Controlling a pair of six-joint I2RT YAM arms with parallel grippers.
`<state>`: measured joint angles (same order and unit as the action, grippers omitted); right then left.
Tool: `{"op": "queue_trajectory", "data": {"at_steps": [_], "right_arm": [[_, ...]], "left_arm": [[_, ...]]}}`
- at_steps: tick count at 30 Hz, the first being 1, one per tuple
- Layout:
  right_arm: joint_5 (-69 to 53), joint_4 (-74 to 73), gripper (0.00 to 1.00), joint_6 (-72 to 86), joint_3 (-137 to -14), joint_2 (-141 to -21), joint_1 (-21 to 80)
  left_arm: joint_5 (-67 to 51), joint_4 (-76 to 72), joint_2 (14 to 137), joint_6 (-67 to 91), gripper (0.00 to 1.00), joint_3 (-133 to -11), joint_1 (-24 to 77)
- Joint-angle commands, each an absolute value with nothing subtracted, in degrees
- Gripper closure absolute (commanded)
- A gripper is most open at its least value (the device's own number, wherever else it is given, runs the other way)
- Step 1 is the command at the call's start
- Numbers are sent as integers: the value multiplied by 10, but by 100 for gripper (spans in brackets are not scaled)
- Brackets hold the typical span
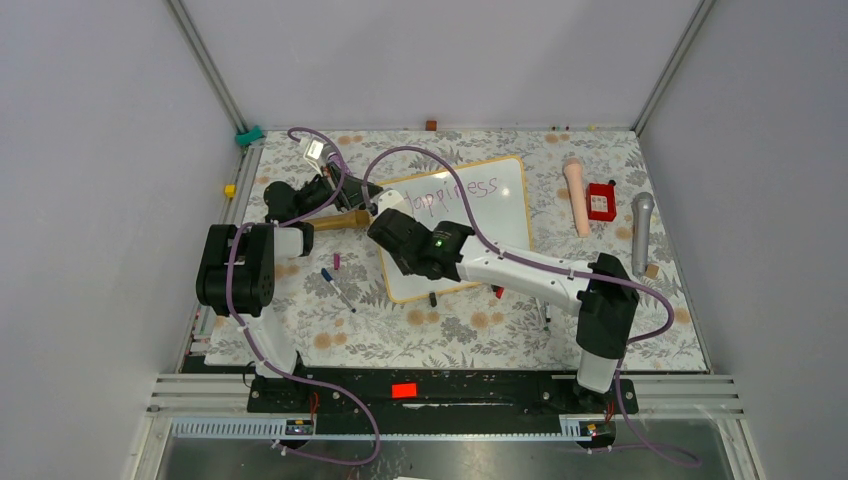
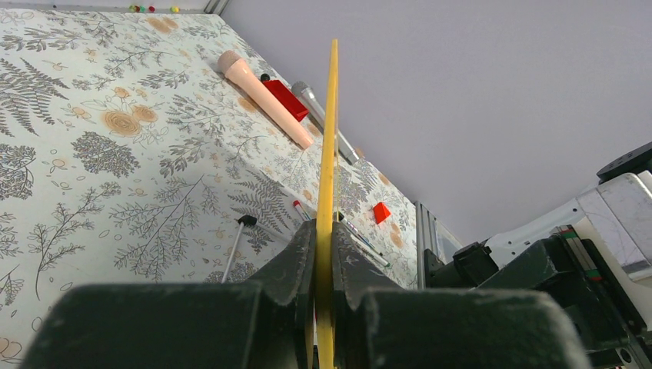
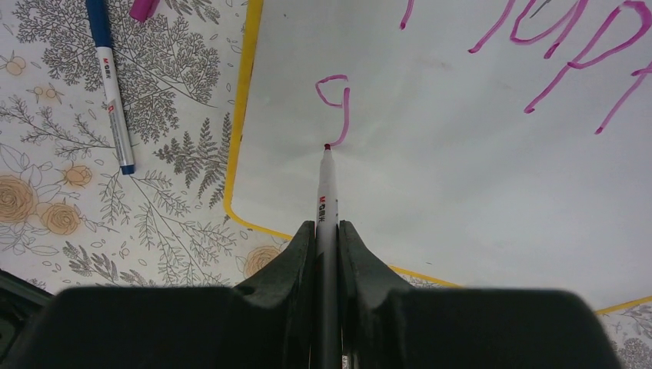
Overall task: Write a sentence on the whiteboard
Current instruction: Write a sentence with the whiteboard marker.
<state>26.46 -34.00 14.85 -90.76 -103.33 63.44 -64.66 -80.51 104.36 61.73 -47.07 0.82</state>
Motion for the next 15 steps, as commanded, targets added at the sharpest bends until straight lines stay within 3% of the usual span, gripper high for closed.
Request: {"op": "queue_trajectory", "data": {"at_steps": [1, 15], "right_arm": [[247, -328, 100, 159, -920, -1033, 623], [226, -314, 100, 134, -940, -1004, 623]], "left_arm": [[-662, -843, 1022, 610, 100, -464, 18], [-662, -843, 1023, 609, 100, -462, 18]]}}
